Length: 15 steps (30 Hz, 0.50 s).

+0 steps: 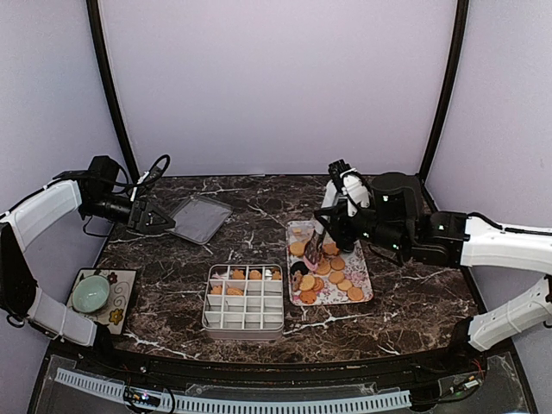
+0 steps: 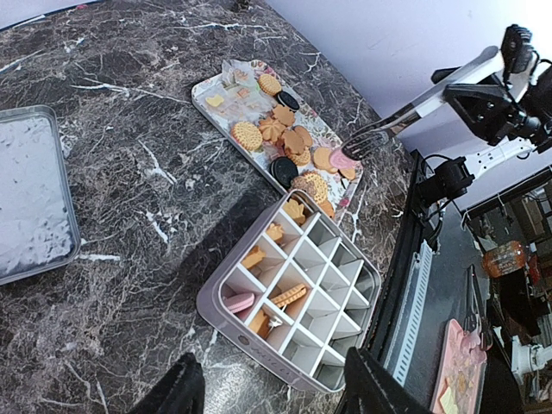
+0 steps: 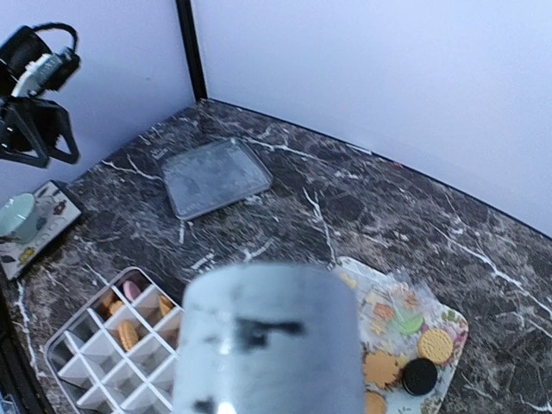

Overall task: Pack the cookies
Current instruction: Pick up the fake cookies from the plate, then place the fake cookies in the empty pocket of the box.

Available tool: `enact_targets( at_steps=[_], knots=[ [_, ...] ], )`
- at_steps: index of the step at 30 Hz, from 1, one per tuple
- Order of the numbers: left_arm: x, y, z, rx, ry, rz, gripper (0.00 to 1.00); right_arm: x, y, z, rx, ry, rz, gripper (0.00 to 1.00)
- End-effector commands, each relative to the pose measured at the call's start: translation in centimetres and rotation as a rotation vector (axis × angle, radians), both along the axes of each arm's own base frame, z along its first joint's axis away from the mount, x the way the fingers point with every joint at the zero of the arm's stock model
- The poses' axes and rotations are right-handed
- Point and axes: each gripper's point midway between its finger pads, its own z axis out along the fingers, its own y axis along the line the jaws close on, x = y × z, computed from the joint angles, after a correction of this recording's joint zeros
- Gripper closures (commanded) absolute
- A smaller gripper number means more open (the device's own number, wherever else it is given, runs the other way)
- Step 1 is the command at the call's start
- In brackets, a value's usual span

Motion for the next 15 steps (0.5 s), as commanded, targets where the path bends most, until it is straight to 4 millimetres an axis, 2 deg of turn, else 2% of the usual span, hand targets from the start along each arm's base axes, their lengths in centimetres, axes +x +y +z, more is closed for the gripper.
enact_targets(
  at_steps=[1, 6, 10, 15],
  knots=[
    [-0.3, 0.0, 0.7, -0.006, -0.007, -0.007, 0.43, -2.1, 3.2, 5.9, 0.155, -0.066, 0.108, 1.00],
    [-0.3, 0.0, 0.7, -0.009, -0.005, -0.006, 0.43, -4.3, 7.7, 6.8, 0.230, -0.056, 0.233, 1.00],
    [-0.3, 0.0, 0.8, -0.008, -0.003, -0.007, 0.43, -5.1, 11.1, 5.9, 0.216, -0.044, 0.301, 1.00],
    [-0.5, 0.1, 0.8, -0.003, -0.012, -0.007, 0.43, -5.6, 13.7, 4.7, 0.193, -0.037, 0.350, 1.00]
  ],
)
